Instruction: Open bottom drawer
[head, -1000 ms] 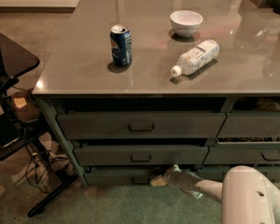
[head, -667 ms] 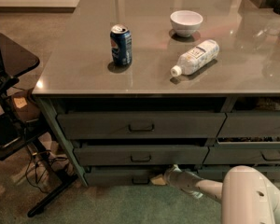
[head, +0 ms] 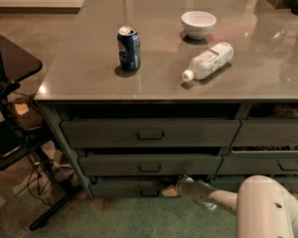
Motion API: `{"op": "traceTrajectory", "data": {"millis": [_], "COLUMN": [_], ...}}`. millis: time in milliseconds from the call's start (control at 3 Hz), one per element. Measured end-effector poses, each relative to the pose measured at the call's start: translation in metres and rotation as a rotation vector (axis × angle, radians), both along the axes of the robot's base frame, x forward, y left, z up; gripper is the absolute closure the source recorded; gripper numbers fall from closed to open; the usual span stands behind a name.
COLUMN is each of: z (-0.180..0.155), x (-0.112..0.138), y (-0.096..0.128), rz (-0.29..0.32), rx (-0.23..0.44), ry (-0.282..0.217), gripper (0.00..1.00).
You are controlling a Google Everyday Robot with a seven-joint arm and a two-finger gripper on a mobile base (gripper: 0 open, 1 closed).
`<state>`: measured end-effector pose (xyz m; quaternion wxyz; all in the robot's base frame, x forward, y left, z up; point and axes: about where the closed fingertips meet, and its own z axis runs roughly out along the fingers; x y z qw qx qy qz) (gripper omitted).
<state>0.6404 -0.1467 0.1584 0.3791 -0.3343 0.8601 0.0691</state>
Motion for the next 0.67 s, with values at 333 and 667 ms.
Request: {"op": "traceTrajectory", "data": {"millis": [333,667], "z": [0.0031,0.0038], "x": [0.0001,-0.0001], "y": [-0.0021,-0.0044], "rz": [0.0,-0.001], "rx": [0.0,-0.001], "ry": [0.0,0.0], "gripper": [0.89,1.0]}}
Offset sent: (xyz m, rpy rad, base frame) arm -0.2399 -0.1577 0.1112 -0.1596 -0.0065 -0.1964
